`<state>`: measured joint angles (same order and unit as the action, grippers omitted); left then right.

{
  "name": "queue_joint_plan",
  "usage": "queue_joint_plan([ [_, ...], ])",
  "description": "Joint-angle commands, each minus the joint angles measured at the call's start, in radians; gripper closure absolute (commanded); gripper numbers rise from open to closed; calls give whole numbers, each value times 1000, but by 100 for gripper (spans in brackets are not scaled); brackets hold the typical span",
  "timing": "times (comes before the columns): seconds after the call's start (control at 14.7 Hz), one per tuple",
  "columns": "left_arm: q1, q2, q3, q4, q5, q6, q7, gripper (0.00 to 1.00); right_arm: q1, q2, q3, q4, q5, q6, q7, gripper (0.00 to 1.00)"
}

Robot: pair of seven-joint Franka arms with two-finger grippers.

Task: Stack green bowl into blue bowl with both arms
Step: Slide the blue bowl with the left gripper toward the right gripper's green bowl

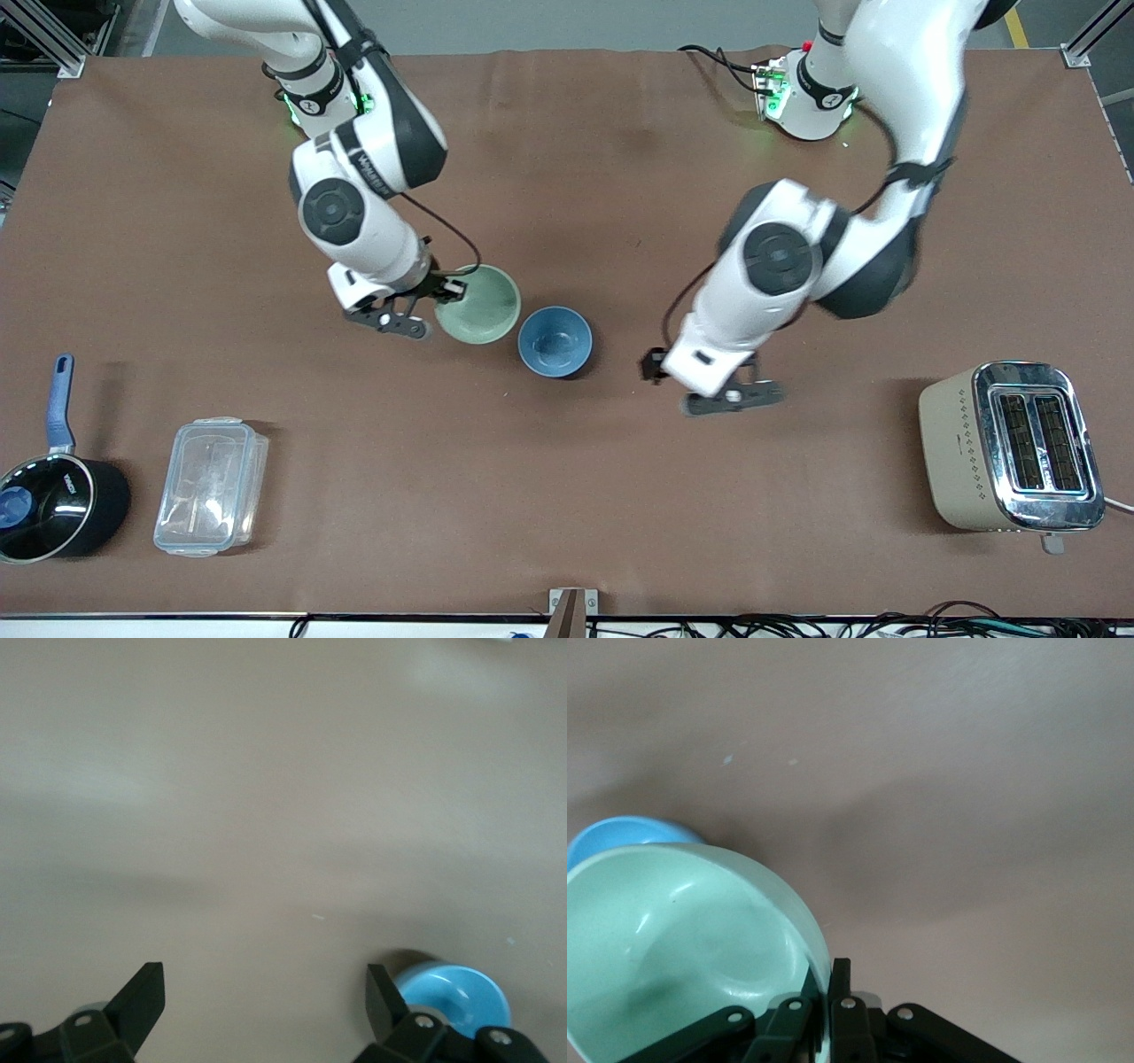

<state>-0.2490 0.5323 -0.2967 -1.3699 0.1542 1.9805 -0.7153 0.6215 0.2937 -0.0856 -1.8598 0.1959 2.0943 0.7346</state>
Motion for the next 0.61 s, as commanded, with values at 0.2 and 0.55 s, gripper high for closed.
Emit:
queue_joint_plan([
  [0.2,132,-244,1,-12,24,-228,195,0,147,154,-13,87,27,137,202,99],
  [0.55,247,-366,5,-12,-60,-359,387,0,172,228,-11,97,30,225,229,99],
])
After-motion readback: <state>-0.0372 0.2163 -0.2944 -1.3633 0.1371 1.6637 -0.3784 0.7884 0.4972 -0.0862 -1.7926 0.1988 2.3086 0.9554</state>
